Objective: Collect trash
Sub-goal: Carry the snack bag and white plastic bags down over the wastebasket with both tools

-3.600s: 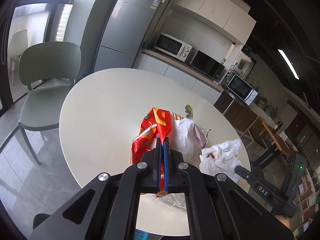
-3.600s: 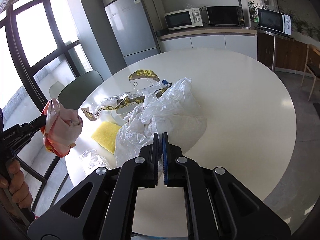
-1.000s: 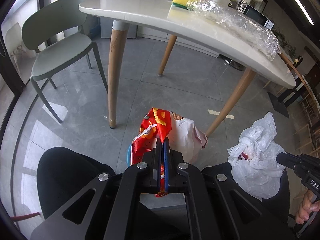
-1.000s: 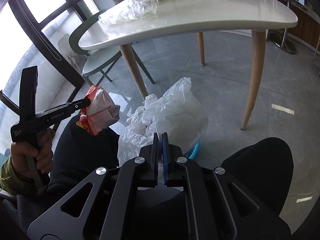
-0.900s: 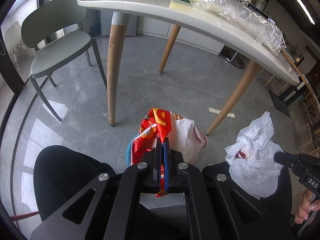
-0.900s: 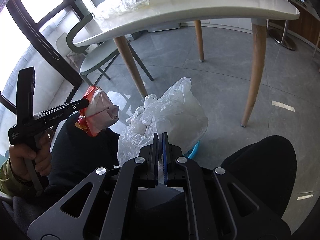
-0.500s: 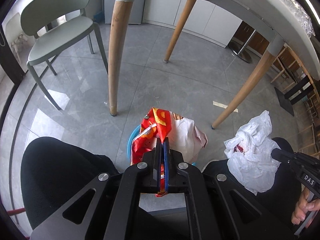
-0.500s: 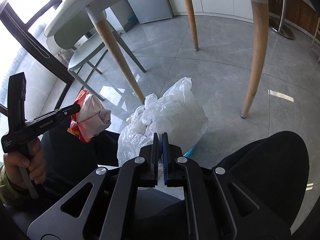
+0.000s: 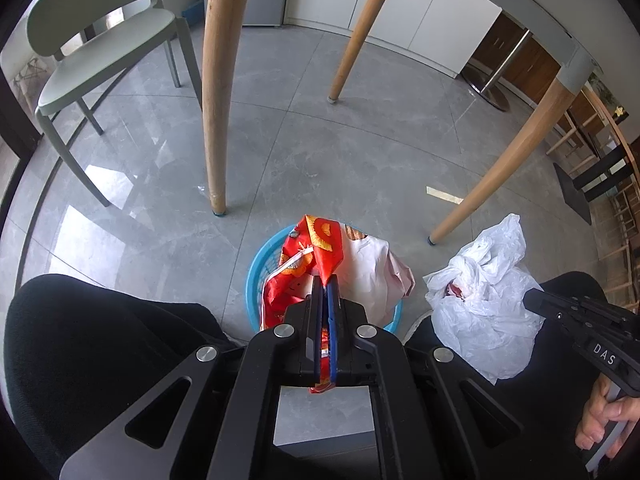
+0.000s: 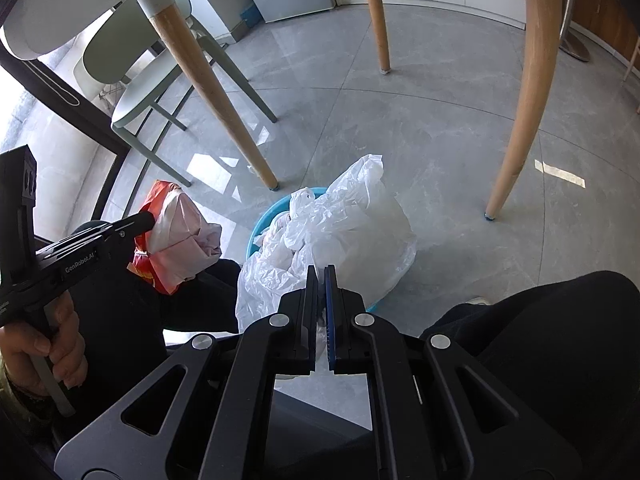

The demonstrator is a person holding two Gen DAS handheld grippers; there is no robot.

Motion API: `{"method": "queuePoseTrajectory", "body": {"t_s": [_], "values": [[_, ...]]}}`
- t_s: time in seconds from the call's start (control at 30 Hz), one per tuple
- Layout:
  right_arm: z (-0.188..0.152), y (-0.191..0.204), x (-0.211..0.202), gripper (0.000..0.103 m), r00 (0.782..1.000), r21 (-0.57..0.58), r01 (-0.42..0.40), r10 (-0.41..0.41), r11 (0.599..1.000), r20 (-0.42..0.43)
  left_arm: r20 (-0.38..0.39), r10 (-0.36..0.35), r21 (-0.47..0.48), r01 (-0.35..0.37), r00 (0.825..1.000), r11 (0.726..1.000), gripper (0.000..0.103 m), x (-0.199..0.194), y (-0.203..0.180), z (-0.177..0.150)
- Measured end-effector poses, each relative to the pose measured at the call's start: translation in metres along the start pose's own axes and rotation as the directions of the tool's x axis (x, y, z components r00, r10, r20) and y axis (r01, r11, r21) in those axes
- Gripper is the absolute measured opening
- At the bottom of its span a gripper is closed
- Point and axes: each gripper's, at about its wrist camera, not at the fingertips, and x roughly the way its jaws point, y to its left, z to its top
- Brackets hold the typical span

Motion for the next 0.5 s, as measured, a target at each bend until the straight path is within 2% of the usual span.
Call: {"method": "queuePoseTrajectory", "body": {"t_s": [0.23,0.5], "values": [[0.01,0.003,0.04,0.003,0.997,0.018,0.006,-0.004,1.0,-0.075,-0.044,-0.028,-0.046,0.026,0.999,0.999,0.001,0.026,0.006,0.011],[0.019,-0.002,0.085,0.003,0.991,0.045,0.013,-0.007,0.999,-0.134,-0.144,0.002,-0.057,-0.01,0.99,0.998,0.001,0.066,0.009,0.021]]}}
